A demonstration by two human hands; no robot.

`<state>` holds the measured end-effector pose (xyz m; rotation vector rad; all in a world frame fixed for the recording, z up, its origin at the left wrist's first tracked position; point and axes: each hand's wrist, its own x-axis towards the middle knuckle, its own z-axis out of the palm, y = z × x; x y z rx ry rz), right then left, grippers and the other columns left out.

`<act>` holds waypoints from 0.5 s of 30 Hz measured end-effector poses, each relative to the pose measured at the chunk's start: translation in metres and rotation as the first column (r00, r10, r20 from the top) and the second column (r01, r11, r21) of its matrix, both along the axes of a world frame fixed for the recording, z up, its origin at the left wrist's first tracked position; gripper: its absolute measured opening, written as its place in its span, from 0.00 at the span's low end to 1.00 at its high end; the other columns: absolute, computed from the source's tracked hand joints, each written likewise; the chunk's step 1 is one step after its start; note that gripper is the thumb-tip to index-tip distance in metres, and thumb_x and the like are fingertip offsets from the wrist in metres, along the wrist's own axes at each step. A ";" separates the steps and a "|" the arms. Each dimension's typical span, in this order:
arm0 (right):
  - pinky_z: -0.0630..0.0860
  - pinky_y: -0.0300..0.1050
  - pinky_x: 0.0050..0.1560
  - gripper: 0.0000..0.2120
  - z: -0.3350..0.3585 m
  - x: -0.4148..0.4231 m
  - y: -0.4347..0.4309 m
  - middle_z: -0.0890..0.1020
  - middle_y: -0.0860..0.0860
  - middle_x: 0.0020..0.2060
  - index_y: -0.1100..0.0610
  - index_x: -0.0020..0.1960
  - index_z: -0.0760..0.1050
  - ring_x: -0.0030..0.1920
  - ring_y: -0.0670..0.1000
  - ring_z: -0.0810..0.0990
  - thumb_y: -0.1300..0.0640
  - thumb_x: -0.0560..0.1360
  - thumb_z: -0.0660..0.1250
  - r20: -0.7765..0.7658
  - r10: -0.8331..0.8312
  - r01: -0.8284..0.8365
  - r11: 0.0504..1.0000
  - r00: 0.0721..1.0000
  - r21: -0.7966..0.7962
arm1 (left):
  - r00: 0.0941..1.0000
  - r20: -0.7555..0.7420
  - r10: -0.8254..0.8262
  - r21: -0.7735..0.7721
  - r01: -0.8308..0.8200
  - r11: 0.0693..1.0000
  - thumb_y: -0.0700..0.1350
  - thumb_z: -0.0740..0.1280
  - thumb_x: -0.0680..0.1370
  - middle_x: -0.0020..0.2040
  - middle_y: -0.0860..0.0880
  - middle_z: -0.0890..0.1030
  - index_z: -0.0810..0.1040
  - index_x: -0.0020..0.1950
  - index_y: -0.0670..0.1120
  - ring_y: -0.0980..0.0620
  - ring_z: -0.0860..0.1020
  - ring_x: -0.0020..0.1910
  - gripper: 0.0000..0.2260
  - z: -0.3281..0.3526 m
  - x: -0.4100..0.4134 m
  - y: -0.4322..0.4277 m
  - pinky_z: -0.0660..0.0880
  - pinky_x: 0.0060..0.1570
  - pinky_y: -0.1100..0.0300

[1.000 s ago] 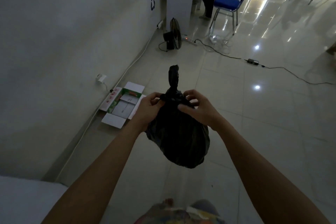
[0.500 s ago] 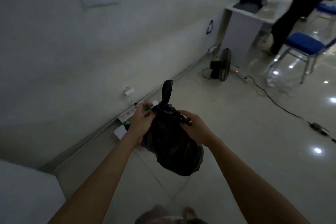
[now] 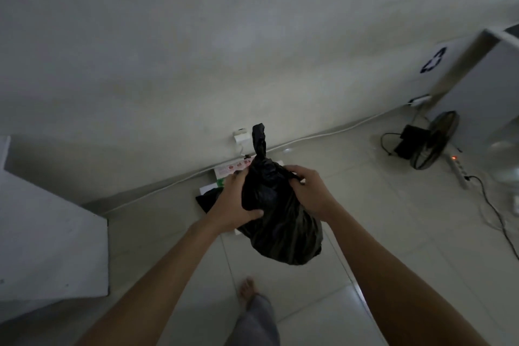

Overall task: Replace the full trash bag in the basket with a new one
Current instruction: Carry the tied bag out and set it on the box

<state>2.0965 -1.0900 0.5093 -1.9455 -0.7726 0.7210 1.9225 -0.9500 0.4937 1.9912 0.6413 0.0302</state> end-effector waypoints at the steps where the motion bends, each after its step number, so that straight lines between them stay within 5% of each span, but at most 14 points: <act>1: 0.77 0.42 0.59 0.18 -0.007 0.010 0.011 0.85 0.44 0.49 0.56 0.60 0.82 0.51 0.41 0.82 0.70 0.79 0.59 -0.007 0.008 -0.008 1.000 1.000 -0.006 | 1.000 -0.001 0.002 0.035 -0.002 0.999 0.47 0.77 0.71 0.71 0.49 0.64 0.53 0.81 0.54 0.53 0.64 0.70 0.46 -0.007 0.008 0.005 0.62 0.72 0.56; 6: 0.76 0.47 0.66 0.20 -0.058 0.055 0.069 0.85 0.51 0.55 0.57 0.60 0.83 0.59 0.51 0.82 0.71 0.78 0.58 -0.092 -0.014 0.009 0.999 0.996 -0.050 | 0.991 -0.015 0.131 0.149 -0.127 0.981 0.37 0.61 0.79 0.67 0.45 0.68 0.56 0.81 0.50 0.46 0.71 0.66 0.31 -0.050 0.050 0.039 0.70 0.68 0.50; 10: 0.75 0.53 0.67 0.21 -0.107 0.090 0.117 0.85 0.48 0.54 0.54 0.57 0.84 0.59 0.53 0.82 0.71 0.77 0.58 -0.108 -0.006 -0.005 0.995 0.994 -0.101 | 0.967 -0.078 0.242 0.082 -0.235 0.968 0.36 0.59 0.82 0.68 0.45 0.69 0.60 0.80 0.48 0.47 0.69 0.69 0.27 -0.094 0.087 0.073 0.64 0.68 0.60; 15: 0.74 0.50 0.68 0.21 -0.183 0.126 0.173 0.85 0.50 0.56 0.56 0.60 0.83 0.60 0.51 0.81 0.71 0.78 0.57 -0.145 0.046 -0.071 0.982 0.988 -0.177 | 0.937 -0.126 0.327 0.062 -0.322 0.945 0.36 0.59 0.81 0.71 0.44 0.71 0.63 0.79 0.46 0.47 0.70 0.70 0.25 -0.167 0.123 0.118 0.66 0.72 0.53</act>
